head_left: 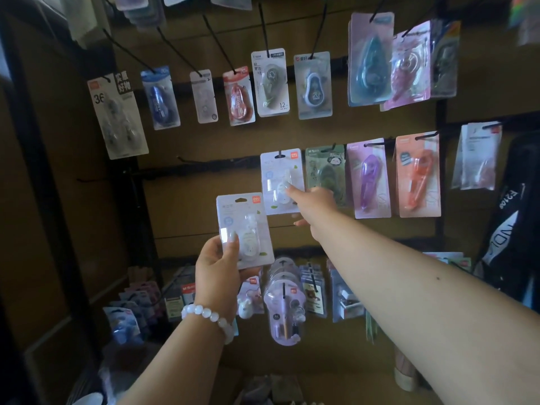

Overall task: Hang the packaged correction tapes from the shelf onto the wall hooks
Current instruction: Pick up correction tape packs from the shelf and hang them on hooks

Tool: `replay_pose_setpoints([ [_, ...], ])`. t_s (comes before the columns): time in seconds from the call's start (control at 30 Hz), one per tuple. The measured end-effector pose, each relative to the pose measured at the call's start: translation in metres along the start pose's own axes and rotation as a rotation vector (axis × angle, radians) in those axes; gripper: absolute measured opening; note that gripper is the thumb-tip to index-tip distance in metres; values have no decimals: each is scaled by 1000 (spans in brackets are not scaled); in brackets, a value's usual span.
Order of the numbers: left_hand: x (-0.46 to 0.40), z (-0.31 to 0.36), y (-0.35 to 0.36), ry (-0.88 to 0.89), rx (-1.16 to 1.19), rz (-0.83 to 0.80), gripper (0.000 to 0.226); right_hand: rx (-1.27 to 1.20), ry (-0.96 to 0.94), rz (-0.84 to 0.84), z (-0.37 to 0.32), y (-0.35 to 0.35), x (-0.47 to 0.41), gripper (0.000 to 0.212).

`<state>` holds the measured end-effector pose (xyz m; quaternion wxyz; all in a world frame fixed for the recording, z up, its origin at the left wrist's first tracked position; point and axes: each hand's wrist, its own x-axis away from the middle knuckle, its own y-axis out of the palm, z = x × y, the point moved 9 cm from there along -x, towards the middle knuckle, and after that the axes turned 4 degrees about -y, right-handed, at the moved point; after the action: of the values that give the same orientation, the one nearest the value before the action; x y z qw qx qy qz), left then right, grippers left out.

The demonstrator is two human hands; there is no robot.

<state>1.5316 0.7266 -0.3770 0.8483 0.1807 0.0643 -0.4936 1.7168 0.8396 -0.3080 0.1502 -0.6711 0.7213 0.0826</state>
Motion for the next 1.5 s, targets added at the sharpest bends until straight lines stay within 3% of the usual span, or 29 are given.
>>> replay_pose_setpoints([
  [0.37, 7, 6, 26, -61, 81, -96, 17, -49, 89, -68, 30, -9, 33, 31],
  [0.57, 12, 16, 38, -49, 119, -126, 23, -79, 48, -360, 39, 12, 62, 55],
  [0.77, 13, 25, 47, -41, 113, -135, 24, -232, -159, -346, 15, 1, 67, 8],
  [1.07, 15, 31, 46, -3, -9, -44, 21, -228, -144, -140, -2, -23, 50, 9],
  [1.5, 16, 7, 36, -103, 23, -52, 21, -128, -104, -86, -14, -23, 29, 28],
])
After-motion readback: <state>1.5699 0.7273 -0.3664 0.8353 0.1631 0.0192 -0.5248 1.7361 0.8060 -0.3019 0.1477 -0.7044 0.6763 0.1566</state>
